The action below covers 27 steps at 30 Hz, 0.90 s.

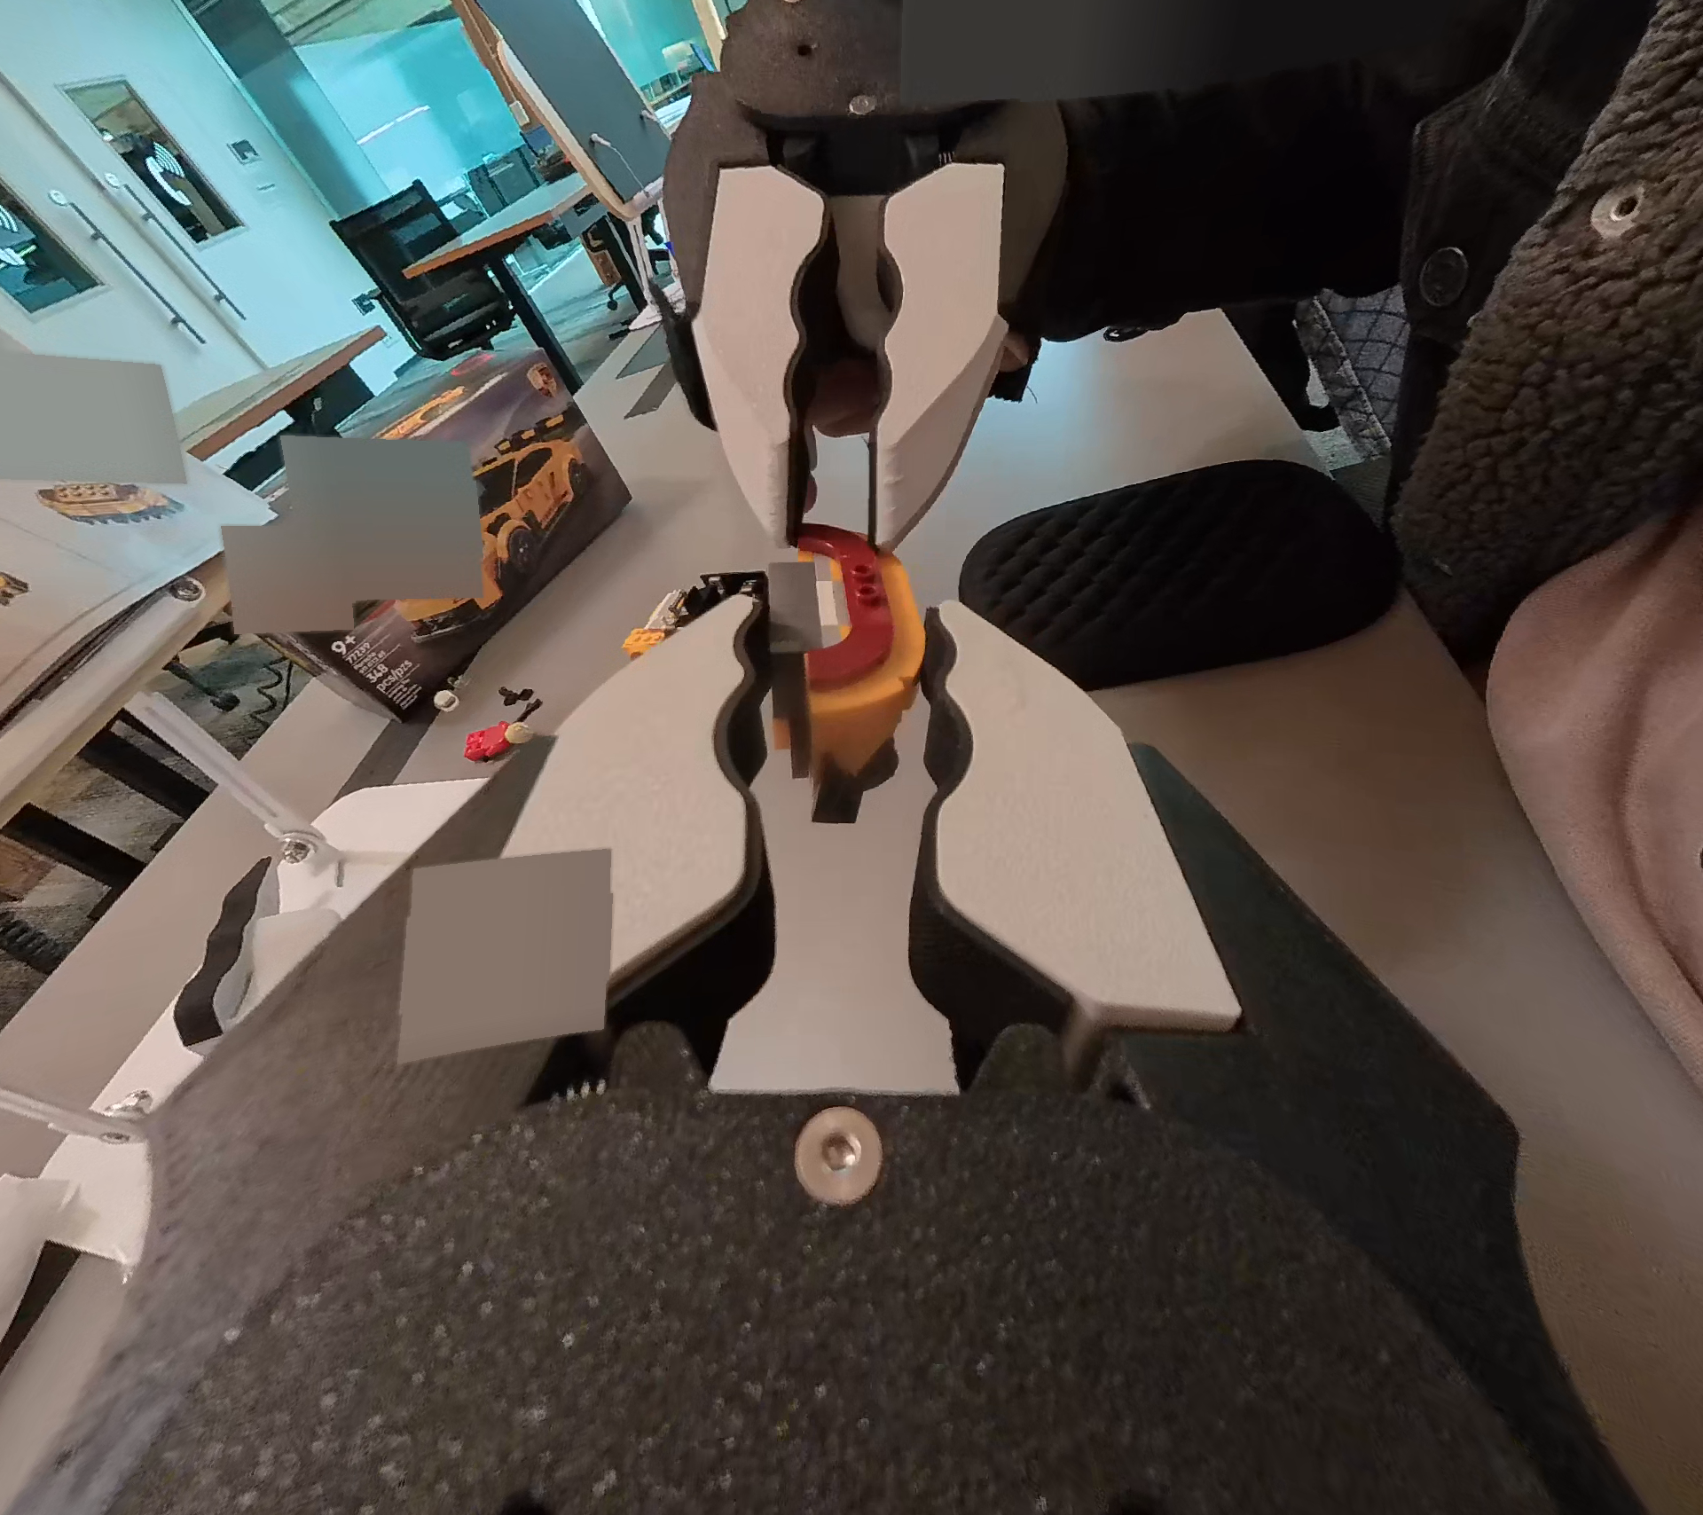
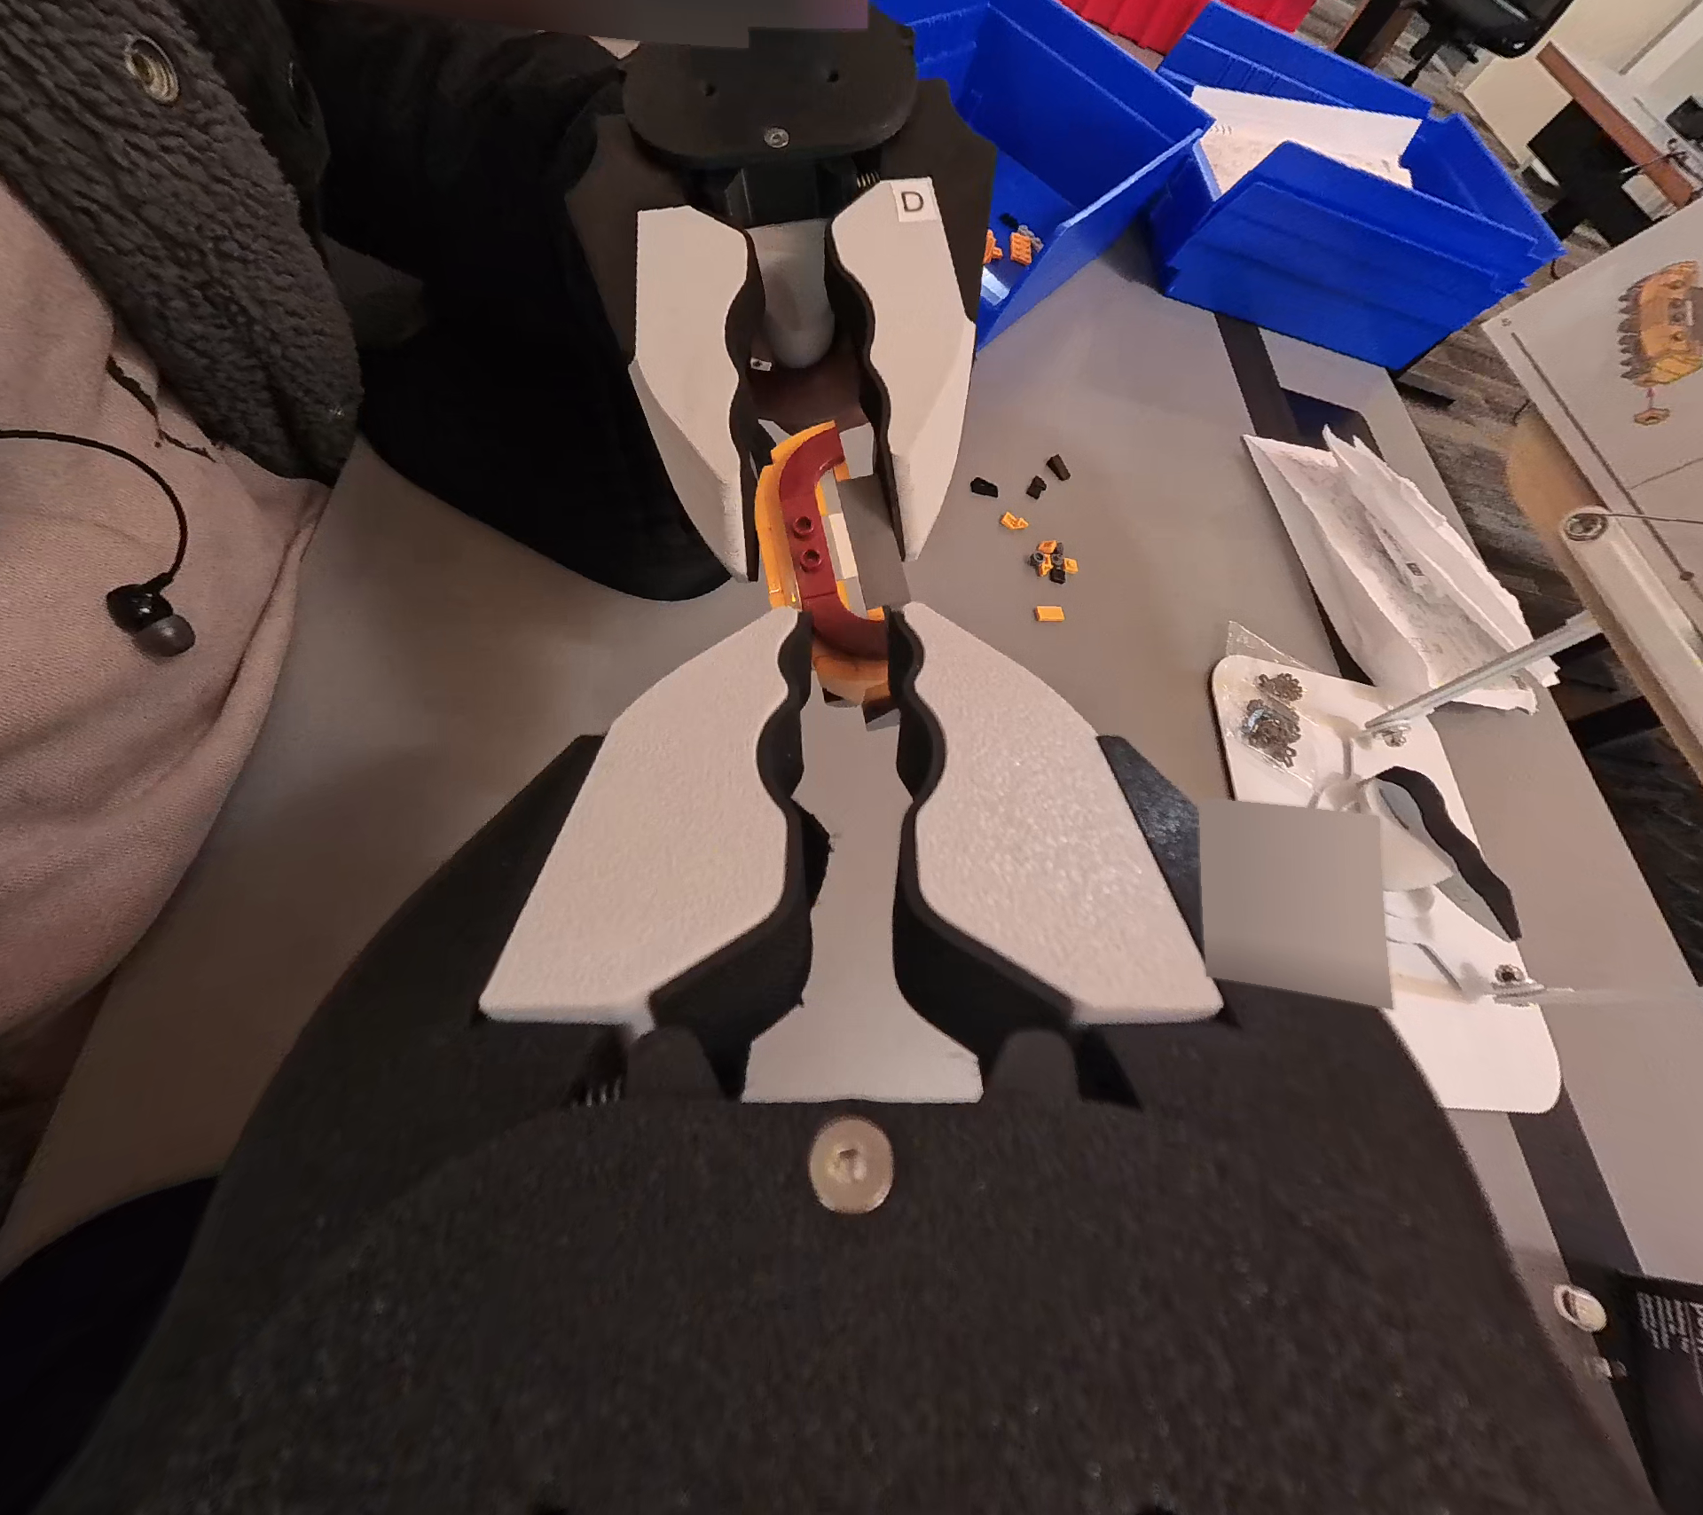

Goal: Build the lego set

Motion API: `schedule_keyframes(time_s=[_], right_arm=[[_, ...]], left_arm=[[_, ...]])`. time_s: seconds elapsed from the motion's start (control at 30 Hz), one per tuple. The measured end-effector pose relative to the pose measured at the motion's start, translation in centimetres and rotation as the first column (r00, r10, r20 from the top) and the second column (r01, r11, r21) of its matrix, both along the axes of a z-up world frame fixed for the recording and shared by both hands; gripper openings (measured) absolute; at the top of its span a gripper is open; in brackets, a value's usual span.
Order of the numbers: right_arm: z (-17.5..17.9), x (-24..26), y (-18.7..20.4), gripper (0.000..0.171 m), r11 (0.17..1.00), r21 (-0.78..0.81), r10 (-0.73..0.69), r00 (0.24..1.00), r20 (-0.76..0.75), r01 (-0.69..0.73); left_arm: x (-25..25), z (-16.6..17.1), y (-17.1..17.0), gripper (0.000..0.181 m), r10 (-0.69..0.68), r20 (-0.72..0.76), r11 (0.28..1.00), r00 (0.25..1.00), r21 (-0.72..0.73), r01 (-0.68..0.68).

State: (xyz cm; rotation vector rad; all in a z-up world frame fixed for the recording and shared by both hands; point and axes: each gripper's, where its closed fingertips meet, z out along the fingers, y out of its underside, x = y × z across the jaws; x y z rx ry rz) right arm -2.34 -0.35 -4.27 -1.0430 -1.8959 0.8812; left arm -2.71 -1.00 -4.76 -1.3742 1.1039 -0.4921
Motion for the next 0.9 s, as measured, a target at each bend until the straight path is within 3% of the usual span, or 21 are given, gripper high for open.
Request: schedule_keyframes(time_s=[0.1,0.17,0.27,0.43,0.57,0.9], right_arm=[[0.0,0.0,0.1,0.016,1.000,0.017,0.004,1.000,-0.006,-0.004],[0.6,0.0,0.1,0.026,0.999,0.054,0.013,0.999,-0.038,-0.010],[1.5,0.3,0.3,0.034,0.973,0.230,0.008,0.993,-0.118,0.020],[-1.1,-1.4,2.1,0.045,0.783,0.603,-0.093,0.987,-0.129,0.153],[-1.4,-1.9,2.4,0.030,0.761,0.628,-0.095,0.986,-0.137,0.161],[-1.7,-1.8,1.8,0.028,0.714,0.689,-0.088,0.992,-0.094,0.129]], left_arm=[[0.0,0.0,0.1,0.031,-0.008,0.007,1.000,1.000,-0.017,0.008],[-0.3,0.0,0.4,0.031,-0.001,0.035,0.998,0.999,-0.061,0.003],[-1.2,-0.1,1.4,0.031,0.040,0.136,0.974,0.990,-0.229,-0.008],[-1.3,-0.1,2.2,0.031,0.093,0.283,0.874,0.955,-0.483,0.059],[-1.5,0.0,2.3,0.031,0.124,0.299,0.837,0.946,-0.544,0.062],[-1.4,-0.3,1.7,0.031,0.110,0.317,0.806,0.942,-0.583,0.102]])
